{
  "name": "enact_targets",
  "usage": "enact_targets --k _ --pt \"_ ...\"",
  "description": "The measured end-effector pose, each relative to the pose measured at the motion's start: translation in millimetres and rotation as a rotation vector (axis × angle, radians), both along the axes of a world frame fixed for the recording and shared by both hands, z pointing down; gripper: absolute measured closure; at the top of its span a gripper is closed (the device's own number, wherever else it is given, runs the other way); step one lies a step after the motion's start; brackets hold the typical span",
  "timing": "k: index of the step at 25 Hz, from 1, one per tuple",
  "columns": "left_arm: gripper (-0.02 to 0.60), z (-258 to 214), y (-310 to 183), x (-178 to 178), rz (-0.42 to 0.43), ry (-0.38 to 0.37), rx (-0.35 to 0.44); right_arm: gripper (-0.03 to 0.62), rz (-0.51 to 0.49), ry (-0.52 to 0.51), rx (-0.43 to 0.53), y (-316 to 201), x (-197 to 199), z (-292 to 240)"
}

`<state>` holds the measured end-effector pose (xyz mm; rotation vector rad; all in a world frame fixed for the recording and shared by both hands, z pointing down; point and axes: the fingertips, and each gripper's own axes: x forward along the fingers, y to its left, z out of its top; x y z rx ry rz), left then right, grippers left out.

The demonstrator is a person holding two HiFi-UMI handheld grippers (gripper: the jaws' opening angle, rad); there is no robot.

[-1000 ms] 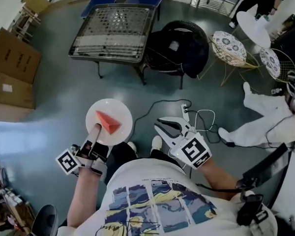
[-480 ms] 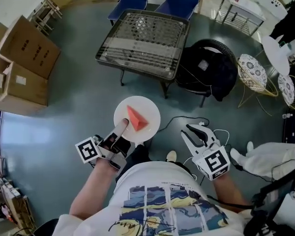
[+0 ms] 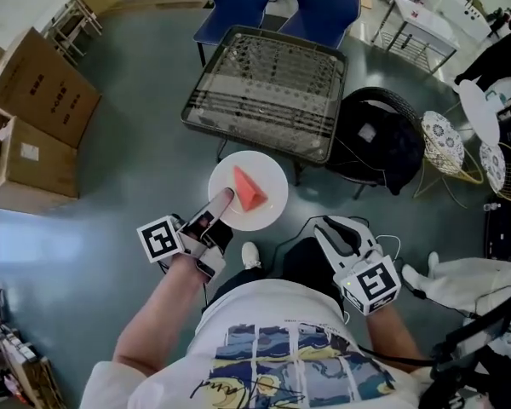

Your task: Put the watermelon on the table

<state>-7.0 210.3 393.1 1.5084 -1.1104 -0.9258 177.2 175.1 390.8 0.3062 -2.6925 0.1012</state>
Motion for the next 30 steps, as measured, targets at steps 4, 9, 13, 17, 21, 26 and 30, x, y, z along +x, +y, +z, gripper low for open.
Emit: enact_targets --k 4,9,13,17,21,26,30 --pt "0.549 7.6 -25.8 -33.2 -0.012 0.015 0.001 0.52 0.0 0.016 -0.018 -14.6 -23.0 5.9" --pt "0.549 14.5 -78.1 -63.9 -0.022 0.024 -0.006 0.522 -0.009 0.018 -0.016 -63.9 -48.4 13.5" --pt "0.549 25.2 -127.5 -89.3 -0.023 0.019 -0.028 0.522 -0.019 -0.018 0.003 -116.6 -72.9 1.5" --pt "0.549 49.4 -184.8 -115.2 -0.021 0.017 -0.062 0.52 -0.018 -0.013 0.009 -168.3 -87.1 3.5" --pt "0.549 79.2 -244.8 -141.2 -0.008 0.001 -0.108 0.522 0.037 -0.012 -0.014 -218.0 -87.5 12.5" --pt "0.549 119.5 -318.0 -187.1 0.037 -0.008 -0.127 0.522 0.1 0.04 -0.059 -244.7 -110.7 28.8" --pt "0.549 160.3 -378.5 -234.0 0.093 0.015 -0.128 0.522 0.194 0.082 -0.082 -262.7 -153.3 33.1"
